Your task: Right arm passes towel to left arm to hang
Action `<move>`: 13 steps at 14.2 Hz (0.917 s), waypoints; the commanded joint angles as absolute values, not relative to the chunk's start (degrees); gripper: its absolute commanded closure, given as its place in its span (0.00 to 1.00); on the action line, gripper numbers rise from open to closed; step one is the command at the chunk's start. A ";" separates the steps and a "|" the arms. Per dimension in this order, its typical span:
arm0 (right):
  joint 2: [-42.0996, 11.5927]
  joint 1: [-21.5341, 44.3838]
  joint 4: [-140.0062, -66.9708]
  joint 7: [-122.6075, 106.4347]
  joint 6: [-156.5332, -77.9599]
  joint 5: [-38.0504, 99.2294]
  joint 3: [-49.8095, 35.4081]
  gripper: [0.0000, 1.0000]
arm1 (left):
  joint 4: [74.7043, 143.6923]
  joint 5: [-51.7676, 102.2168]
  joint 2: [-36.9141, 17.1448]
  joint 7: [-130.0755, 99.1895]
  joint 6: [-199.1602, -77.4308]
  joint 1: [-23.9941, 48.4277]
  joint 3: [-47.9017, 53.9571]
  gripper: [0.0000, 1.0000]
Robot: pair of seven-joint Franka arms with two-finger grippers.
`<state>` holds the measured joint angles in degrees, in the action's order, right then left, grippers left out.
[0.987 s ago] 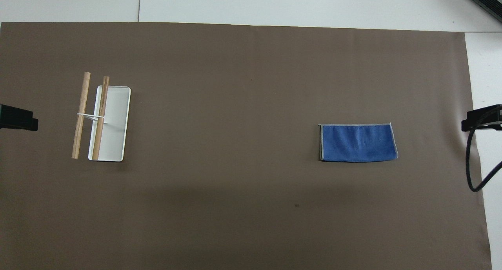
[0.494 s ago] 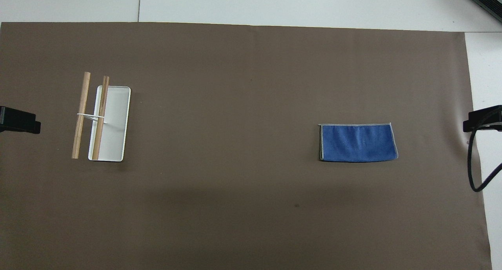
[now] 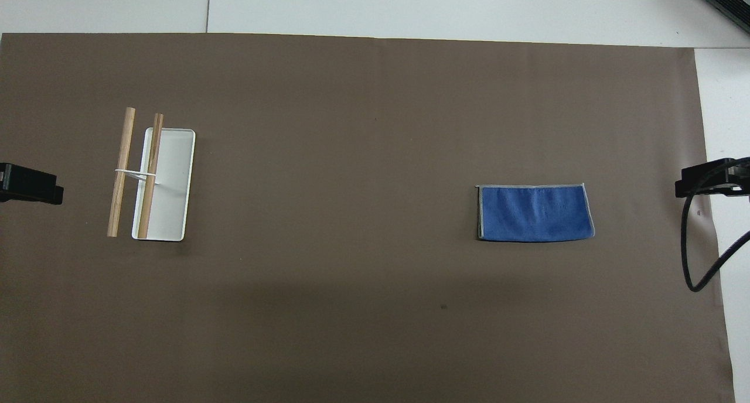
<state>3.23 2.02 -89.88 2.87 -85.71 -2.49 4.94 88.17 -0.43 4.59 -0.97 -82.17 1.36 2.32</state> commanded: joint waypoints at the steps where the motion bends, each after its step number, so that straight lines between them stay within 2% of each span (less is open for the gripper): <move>1: 4.04 1.67 -90.70 2.90 -86.92 -2.81 4.57 0.00 | 89.91 0.09 6.33 -1.05 -82.26 2.11 1.85 0.00; 9: 4.22 1.67 -90.88 2.99 -85.96 -2.64 4.66 0.00 | 89.91 0.17 6.33 -0.88 -82.27 2.02 1.85 0.00; 13: 5.00 1.50 -92.89 3.16 -87.97 -1.93 4.66 0.00 | 89.91 0.09 6.33 -0.88 -82.27 2.11 1.93 0.00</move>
<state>3.27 2.02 -90.07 2.87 -86.04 -2.49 4.94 88.17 -0.43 4.68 -0.95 -82.23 1.41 2.35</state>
